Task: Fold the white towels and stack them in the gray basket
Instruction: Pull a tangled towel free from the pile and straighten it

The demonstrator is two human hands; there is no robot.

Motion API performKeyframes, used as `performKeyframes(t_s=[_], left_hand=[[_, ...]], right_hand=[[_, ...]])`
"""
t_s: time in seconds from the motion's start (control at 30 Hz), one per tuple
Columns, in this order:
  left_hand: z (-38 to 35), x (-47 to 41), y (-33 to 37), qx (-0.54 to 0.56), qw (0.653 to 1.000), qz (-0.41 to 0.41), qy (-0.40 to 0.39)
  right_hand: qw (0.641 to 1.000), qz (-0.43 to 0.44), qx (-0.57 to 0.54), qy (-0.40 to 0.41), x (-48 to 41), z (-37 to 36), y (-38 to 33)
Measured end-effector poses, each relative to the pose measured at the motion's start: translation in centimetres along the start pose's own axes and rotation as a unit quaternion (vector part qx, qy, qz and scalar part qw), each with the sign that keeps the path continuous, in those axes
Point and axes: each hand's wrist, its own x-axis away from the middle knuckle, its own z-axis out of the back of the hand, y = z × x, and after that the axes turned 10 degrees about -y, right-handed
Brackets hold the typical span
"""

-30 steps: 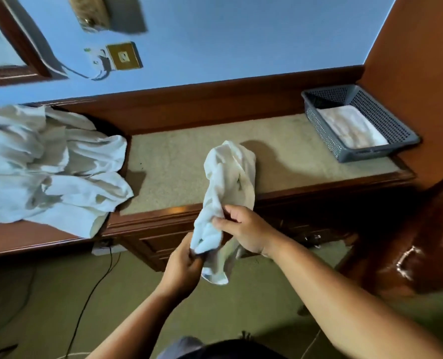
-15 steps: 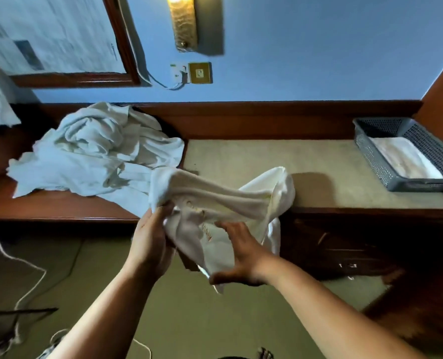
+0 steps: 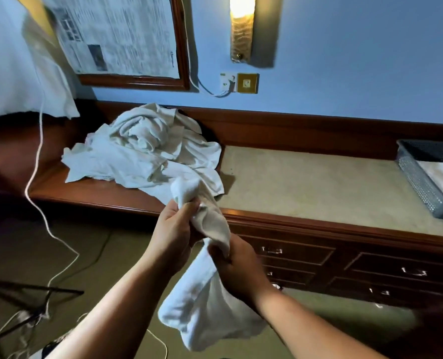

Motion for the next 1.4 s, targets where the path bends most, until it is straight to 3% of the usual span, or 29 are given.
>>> performKeyframes(t_s=[0.07, 0.13, 0.23, 0.37, 0.47, 0.57, 0.67, 0.77, 0.87, 0.97, 1.03, 1.13, 1.3, 1.4], left_hand=[[0.2, -0.2, -0.1, -0.002, 1.0, 0.0, 0.009], [0.8, -1.0, -0.1, -0.053, 0.998, -0.016, 0.032], [1.6, -2.4, -0.2, -0.19, 0.978, -0.053, 0.073], [1.0, -4.2, -1.1, -0.294, 0.938, -0.13, 0.126], [-0.6, -5.1, -1.5, -0.354, 0.904, -0.188, 0.151], [-3.2, -6.1, -1.1, -0.349, 0.902, -0.225, 0.119], [-5.7, -7.4, -0.5, -0.335, 0.907, -0.243, 0.079], [-7.7, -8.8, -0.5, -0.372, 0.886, -0.274, 0.036], [-9.3, -9.9, -0.5, -0.454, 0.854, -0.255, -0.01], [-10.3, -10.5, -0.3, -0.578, 0.78, -0.235, -0.046], [-11.1, -10.8, -0.4, -0.607, 0.753, -0.246, -0.062], [-12.0, -11.3, -0.4, -0.57, 0.782, -0.244, -0.059], [-11.9, -13.2, -0.7, -0.557, 0.799, -0.227, -0.032], [-10.7, -15.3, -1.2, -0.623, 0.752, -0.213, 0.01]], right_hand=[[0.994, -0.052, -0.084, 0.056, -0.3, 0.0, 0.6], [0.984, -0.084, -0.096, 0.121, -0.7, 1.3, 1.6], [0.98, -0.047, -0.043, 0.19, -1.3, 4.8, 1.5], [0.968, 0.012, 0.026, 0.25, -1.7, 11.0, 0.2], [0.958, 0.043, 0.133, 0.249, -1.7, 15.9, 0.1], [0.942, 0.062, 0.194, 0.268, -1.8, 20.4, 0.3], [0.958, 0.037, 0.161, 0.236, -1.8, 23.4, 0.5], [0.963, 0.004, 0.126, 0.238, -1.4, 25.5, 1.6], [0.965, -0.018, 0.089, 0.244, -1.1, 28.4, 3.1], [0.969, -0.04, 0.06, 0.238, -0.8, 31.3, 4.5], [0.97, -0.052, 0.035, 0.234, -0.6, 33.3, 5.5], [0.972, -0.072, 0.027, 0.22, -0.8, 35.5, 7.3], [0.973, -0.099, -0.055, 0.202, -1.1, 36.7, 8.8], [0.971, -0.098, -0.079, 0.205, -1.2, 37.4, 9.3]])
